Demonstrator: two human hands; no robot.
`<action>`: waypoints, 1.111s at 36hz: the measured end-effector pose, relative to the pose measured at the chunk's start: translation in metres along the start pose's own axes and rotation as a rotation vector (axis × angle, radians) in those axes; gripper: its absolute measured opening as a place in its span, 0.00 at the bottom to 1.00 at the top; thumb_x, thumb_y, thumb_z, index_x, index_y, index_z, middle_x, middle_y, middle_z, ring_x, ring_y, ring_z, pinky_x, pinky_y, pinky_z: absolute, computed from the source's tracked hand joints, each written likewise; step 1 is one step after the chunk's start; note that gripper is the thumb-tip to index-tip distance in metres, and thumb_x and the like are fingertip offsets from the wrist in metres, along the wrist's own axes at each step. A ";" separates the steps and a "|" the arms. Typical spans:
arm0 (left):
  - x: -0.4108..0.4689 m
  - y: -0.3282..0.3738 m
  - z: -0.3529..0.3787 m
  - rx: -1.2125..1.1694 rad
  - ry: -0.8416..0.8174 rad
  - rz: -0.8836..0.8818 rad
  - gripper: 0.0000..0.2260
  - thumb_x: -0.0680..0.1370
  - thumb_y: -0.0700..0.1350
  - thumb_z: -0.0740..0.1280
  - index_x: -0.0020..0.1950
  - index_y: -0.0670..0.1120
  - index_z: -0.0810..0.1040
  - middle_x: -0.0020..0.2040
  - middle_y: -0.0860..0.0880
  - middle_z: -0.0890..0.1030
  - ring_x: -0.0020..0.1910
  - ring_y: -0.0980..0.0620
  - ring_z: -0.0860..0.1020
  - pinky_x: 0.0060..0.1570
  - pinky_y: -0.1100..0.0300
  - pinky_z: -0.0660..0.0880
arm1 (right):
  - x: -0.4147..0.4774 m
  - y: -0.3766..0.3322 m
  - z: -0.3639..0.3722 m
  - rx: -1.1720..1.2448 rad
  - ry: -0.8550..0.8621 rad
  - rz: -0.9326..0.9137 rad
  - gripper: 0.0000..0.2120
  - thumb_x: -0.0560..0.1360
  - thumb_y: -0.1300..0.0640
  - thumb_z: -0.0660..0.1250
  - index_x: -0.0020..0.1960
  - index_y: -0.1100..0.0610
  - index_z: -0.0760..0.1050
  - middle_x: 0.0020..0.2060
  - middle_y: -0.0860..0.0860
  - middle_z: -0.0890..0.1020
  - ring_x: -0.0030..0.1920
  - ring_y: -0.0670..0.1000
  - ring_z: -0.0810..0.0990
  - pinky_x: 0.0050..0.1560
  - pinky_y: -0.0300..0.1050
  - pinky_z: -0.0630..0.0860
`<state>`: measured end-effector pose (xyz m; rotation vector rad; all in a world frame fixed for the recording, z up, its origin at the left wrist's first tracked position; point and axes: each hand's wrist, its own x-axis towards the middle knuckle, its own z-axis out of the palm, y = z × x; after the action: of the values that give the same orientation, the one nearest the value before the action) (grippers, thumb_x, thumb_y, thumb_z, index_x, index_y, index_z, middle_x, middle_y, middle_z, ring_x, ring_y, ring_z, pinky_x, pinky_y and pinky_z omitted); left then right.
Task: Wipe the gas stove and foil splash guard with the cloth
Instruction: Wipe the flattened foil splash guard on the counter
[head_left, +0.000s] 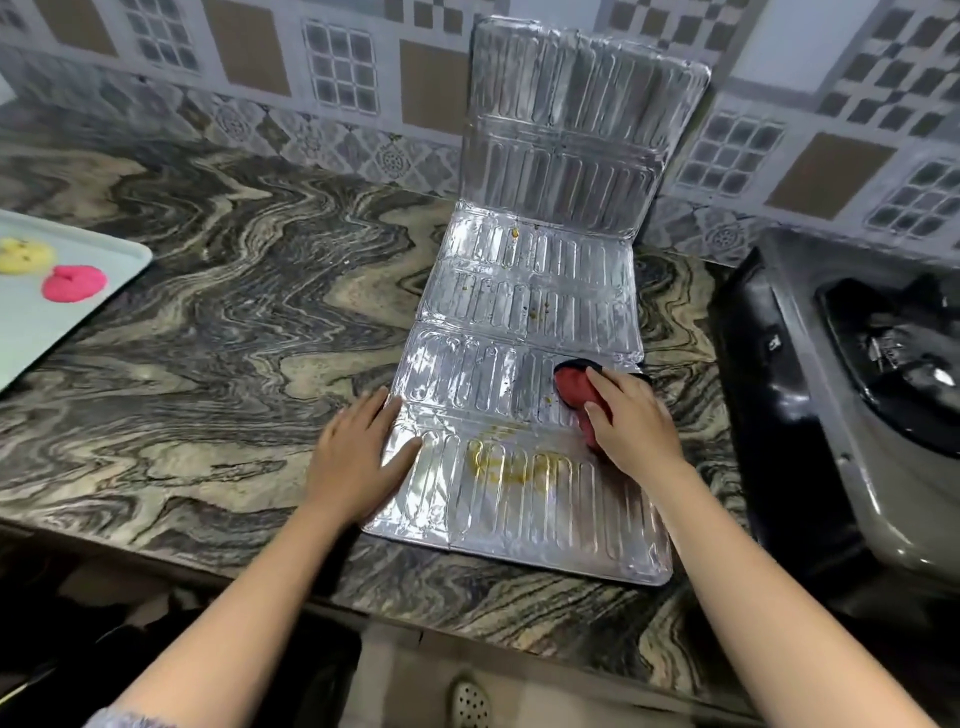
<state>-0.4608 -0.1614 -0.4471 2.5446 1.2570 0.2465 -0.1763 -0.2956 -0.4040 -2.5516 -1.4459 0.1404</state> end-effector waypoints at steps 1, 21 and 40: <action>0.000 0.000 0.000 0.000 -0.002 -0.002 0.36 0.71 0.69 0.43 0.74 0.52 0.59 0.76 0.51 0.58 0.75 0.52 0.55 0.73 0.52 0.52 | 0.001 0.002 -0.001 -0.012 -0.011 -0.038 0.22 0.79 0.52 0.56 0.73 0.51 0.61 0.72 0.49 0.65 0.72 0.52 0.60 0.70 0.51 0.57; 0.001 0.000 0.003 0.014 0.011 -0.029 0.31 0.74 0.67 0.48 0.74 0.55 0.57 0.76 0.55 0.56 0.75 0.56 0.52 0.71 0.57 0.48 | 0.026 -0.022 0.049 0.070 0.140 0.267 0.22 0.80 0.50 0.51 0.74 0.50 0.58 0.75 0.50 0.59 0.74 0.54 0.56 0.72 0.53 0.48; -0.001 0.004 0.001 0.027 -0.016 -0.039 0.34 0.73 0.68 0.42 0.75 0.55 0.53 0.77 0.56 0.52 0.75 0.57 0.50 0.72 0.58 0.44 | 0.057 -0.097 0.064 0.127 0.026 0.068 0.23 0.81 0.48 0.48 0.75 0.49 0.54 0.76 0.49 0.54 0.75 0.53 0.52 0.73 0.53 0.45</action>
<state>-0.4579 -0.1646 -0.4464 2.5365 1.3118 0.2019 -0.2401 -0.1898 -0.4432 -2.4909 -1.2983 0.2024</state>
